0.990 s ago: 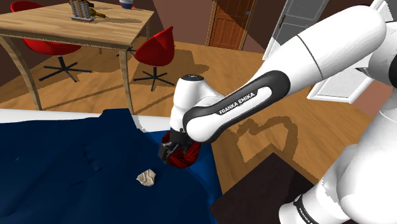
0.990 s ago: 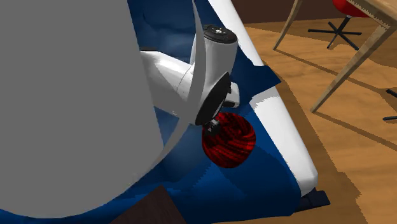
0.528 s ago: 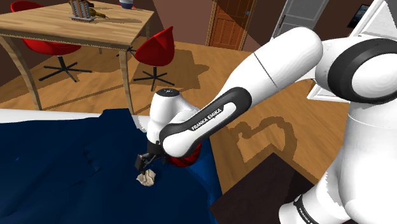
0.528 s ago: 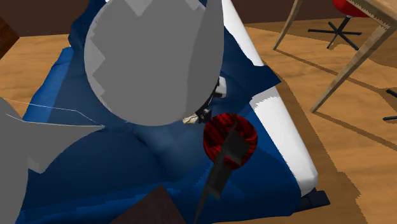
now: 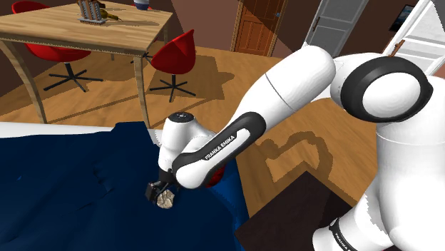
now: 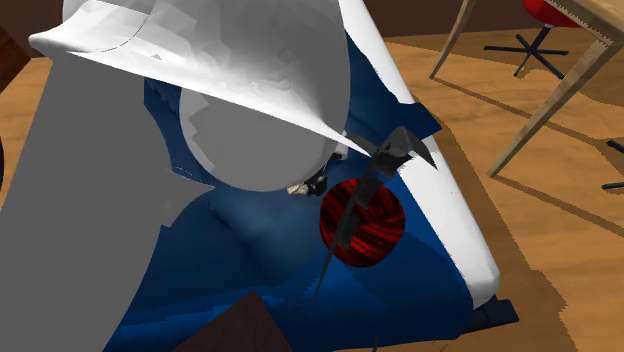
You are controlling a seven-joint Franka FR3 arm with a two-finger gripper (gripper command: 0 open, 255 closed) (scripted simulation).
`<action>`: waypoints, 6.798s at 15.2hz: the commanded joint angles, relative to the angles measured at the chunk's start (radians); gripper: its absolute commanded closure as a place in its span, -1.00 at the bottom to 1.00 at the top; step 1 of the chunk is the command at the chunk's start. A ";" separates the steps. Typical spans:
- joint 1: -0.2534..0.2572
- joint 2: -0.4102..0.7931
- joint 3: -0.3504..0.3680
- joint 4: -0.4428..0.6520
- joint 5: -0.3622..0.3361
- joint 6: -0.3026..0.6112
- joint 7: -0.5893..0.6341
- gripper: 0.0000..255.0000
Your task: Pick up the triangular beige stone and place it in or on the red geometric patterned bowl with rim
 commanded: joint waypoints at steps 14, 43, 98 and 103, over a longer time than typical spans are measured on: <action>0.007 0.021 -0.006 0.009 -0.006 0.013 0.003 1.00; 0.134 0.299 -0.041 0.570 -0.096 -0.655 -0.034 -1.00; -0.078 -0.129 -0.052 0.332 -0.041 -0.847 -0.242 1.00; -0.162 -0.192 -0.091 0.250 -0.049 -0.826 -0.355 1.00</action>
